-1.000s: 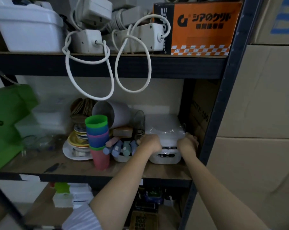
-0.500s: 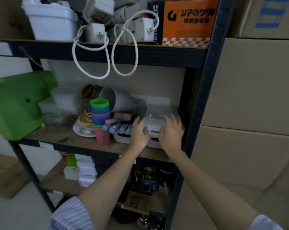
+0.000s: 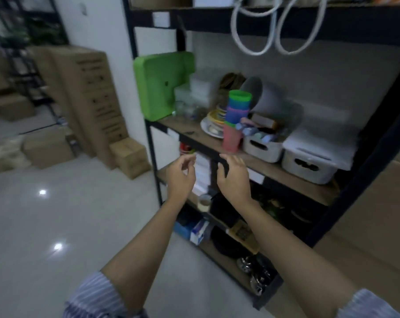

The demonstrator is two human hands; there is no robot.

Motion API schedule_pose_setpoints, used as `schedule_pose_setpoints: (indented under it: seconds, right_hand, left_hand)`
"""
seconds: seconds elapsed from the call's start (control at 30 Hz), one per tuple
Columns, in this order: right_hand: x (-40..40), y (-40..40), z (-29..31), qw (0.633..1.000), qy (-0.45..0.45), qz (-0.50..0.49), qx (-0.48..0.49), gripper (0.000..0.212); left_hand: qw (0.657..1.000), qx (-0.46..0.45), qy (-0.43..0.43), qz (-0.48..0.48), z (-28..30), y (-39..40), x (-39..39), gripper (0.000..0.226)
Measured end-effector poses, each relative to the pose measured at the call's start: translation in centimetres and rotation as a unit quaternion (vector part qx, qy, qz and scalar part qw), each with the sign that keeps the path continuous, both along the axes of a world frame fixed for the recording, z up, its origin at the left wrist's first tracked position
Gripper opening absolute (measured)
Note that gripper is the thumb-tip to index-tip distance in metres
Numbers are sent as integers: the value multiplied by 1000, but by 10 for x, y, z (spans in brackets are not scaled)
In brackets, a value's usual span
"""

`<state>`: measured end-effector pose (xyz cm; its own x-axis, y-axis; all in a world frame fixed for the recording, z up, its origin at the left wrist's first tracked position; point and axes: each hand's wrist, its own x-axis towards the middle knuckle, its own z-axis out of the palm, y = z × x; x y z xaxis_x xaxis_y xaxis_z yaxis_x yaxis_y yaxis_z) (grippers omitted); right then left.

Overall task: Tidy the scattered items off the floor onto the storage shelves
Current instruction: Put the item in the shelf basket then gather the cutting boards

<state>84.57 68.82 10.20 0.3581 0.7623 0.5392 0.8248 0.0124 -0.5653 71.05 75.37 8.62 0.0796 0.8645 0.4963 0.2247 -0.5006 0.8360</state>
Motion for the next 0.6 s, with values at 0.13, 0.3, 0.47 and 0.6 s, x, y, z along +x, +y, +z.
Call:
schedule_pose_setpoints:
  seconds: [0.13, 0.3, 0.47, 0.6]
  right_hand:
    - [-82, 13, -32, 993, 13, 94, -70, 35]
    - [-191, 8, -70, 967, -31, 195, -163, 40]
    - [-304, -22, -107, 924, -66, 284, -248, 48]
    - [-400, -77, -139, 854, -97, 376, -345, 55]
  left_hand:
    - [995, 0, 45, 89, -34, -11, -95, 25]
    - [974, -75, 67, 202, -90, -47, -209, 26]
    - [933, -189, 76, 297, -141, -129, -335, 31]
    - [883, -266, 87, 377, -173, -223, -435, 36]
